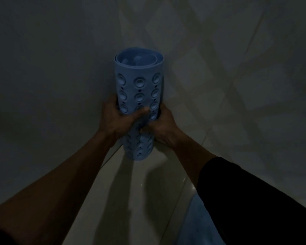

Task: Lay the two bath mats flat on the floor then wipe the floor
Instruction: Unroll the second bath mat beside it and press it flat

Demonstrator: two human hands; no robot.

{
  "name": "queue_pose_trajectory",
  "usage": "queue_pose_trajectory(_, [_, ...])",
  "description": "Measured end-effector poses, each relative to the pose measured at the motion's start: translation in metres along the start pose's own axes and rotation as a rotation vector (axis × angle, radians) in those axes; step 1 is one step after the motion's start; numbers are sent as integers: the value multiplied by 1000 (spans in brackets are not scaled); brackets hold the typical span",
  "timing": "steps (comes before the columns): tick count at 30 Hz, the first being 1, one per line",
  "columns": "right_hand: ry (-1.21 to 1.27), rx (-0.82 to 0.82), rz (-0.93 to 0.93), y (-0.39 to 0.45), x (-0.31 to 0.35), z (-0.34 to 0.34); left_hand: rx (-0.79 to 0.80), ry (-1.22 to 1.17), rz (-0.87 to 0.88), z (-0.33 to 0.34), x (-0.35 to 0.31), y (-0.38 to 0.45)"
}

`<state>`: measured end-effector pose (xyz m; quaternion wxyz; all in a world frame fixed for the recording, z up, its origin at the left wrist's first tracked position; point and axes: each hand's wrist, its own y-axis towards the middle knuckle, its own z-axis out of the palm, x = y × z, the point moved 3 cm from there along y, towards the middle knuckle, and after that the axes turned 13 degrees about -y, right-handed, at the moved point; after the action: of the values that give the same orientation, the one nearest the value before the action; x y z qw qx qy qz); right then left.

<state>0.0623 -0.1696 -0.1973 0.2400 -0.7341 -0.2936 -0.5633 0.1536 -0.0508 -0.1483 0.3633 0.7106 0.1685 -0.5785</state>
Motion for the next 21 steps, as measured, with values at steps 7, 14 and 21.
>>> queue_pose_trajectory(7, [-256,-1,-157,-48,5,-51,-98,60,-67,45,-25,-41])
queue_pose_trajectory(14, [-457,13,81,-123,26,-153,-44,-151,-37,130,-65,-74])
queue_pose_trajectory(21, [-507,-308,422,-257,29,-279,177,-408,-67,258,-98,-131])
